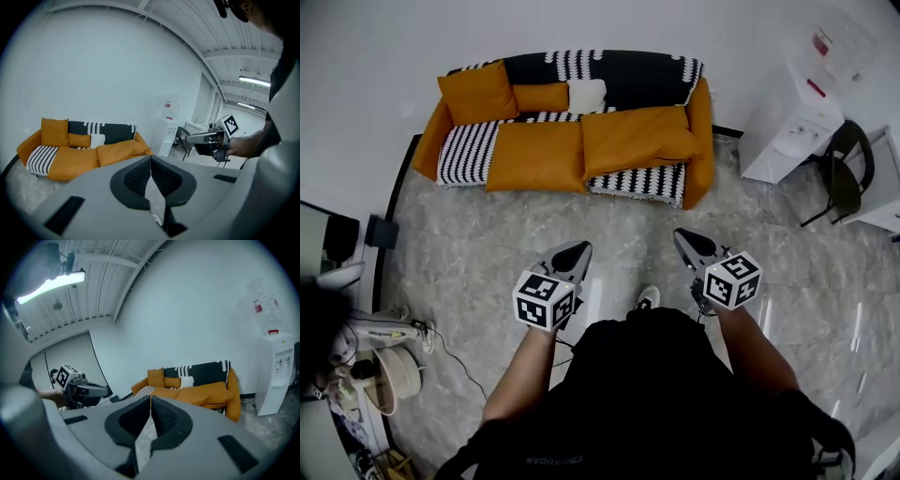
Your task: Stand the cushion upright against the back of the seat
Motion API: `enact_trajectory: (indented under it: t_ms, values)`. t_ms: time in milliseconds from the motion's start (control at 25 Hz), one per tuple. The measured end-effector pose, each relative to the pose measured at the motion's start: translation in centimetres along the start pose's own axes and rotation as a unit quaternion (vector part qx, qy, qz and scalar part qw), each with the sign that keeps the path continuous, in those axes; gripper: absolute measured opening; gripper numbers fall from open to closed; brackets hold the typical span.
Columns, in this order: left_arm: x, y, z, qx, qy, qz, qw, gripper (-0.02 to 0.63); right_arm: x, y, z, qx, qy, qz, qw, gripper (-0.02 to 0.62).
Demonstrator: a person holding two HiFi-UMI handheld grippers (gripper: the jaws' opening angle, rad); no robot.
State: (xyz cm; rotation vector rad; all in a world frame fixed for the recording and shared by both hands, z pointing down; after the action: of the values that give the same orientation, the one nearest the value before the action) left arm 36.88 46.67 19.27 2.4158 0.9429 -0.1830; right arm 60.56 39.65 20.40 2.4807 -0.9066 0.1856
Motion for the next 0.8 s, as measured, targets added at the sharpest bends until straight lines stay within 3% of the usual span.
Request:
enact_trajectory:
  t_ms: [360,800]
  values:
    - [-2.6,5.6,4.0,-0.001,0.015,-0.011,0.9998,0.017,5.1,2.5,1.9,0.005,0.011,-0.014,1.000,0.037]
    - [-5.2,8.7,5.3,-0.021,0.012,-0.022,0.9995,0.017,7.9,4.4,2.4,-0.012,0.019,-0.027,0.999,0.038]
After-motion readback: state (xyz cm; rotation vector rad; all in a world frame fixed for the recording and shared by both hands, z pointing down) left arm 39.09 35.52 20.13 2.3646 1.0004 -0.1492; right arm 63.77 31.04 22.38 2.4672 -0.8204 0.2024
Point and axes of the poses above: the fingertips, and each gripper's own axes: y forward along the fingers, x to its right, z out of its top, the point moved 5 cm from there along -y, backward along the fingers, and after that the axes turned 14 degrees about -z, right-handed, at the moved point
